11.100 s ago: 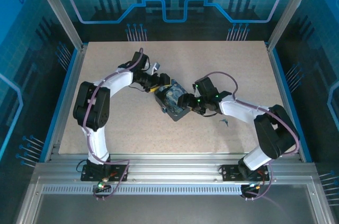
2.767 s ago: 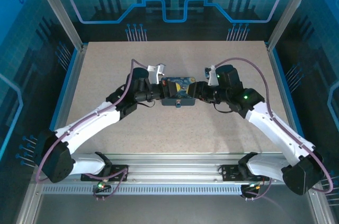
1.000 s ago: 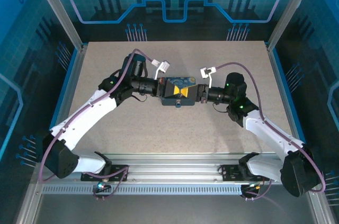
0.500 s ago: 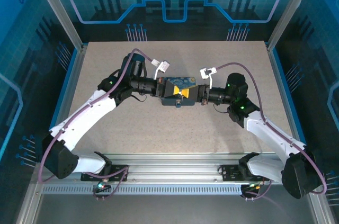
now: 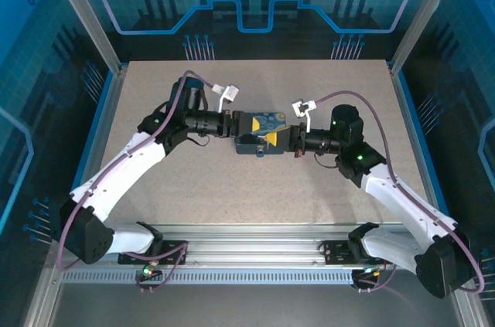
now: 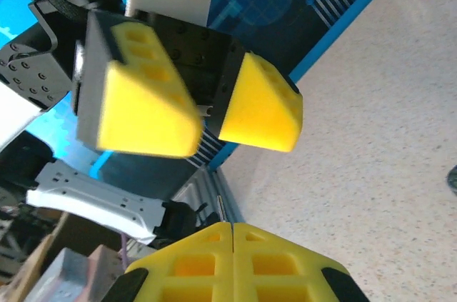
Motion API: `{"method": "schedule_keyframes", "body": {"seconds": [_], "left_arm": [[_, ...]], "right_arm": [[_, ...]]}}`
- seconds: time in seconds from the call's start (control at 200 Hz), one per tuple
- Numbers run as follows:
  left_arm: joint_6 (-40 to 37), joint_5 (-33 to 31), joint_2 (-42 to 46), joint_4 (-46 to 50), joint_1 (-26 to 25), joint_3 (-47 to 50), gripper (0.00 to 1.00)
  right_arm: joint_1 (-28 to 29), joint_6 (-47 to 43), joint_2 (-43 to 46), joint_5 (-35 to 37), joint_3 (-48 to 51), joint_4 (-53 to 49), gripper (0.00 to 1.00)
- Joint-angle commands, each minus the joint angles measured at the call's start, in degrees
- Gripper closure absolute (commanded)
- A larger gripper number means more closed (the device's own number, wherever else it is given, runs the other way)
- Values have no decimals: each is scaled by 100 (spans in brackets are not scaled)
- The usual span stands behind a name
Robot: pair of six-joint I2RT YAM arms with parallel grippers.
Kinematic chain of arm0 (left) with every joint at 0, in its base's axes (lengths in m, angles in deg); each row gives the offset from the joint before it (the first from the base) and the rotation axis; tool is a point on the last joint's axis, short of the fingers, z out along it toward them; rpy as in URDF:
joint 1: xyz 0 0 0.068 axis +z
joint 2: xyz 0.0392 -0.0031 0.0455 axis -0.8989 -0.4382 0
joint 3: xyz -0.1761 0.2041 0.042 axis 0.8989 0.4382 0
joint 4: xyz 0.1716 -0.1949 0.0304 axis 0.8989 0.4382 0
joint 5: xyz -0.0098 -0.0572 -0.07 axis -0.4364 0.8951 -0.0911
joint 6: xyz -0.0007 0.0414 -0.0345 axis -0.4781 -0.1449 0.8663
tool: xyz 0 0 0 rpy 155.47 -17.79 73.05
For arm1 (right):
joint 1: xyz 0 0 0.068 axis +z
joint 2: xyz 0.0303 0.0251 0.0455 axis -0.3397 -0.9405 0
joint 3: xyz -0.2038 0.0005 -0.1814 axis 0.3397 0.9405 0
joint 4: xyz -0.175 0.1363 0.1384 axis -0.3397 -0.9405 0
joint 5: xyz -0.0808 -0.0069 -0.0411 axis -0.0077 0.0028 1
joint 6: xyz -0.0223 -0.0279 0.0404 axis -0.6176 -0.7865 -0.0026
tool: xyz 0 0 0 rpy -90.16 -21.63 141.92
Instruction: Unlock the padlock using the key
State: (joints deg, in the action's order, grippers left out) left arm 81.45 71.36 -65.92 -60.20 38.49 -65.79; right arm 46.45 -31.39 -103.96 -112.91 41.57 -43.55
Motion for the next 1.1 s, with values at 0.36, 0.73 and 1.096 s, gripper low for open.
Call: {"method": "schedule_keyframes", "body": {"seconds": [0.36, 0.73, 1.096], "left_arm": [[1175, -859, 643, -412, 702, 877, 1], [2184, -621, 537, -1381, 732, 1031, 10], [2994, -777, 523, -2084, 596, 674, 30]], "right_arm": [[1146, -3138, 9, 4293, -1297, -2380, 100], [1963, -5827, -136, 6550, -938, -223, 100], [2231, -7509, -182, 6418, -577, 1413, 100]]}}
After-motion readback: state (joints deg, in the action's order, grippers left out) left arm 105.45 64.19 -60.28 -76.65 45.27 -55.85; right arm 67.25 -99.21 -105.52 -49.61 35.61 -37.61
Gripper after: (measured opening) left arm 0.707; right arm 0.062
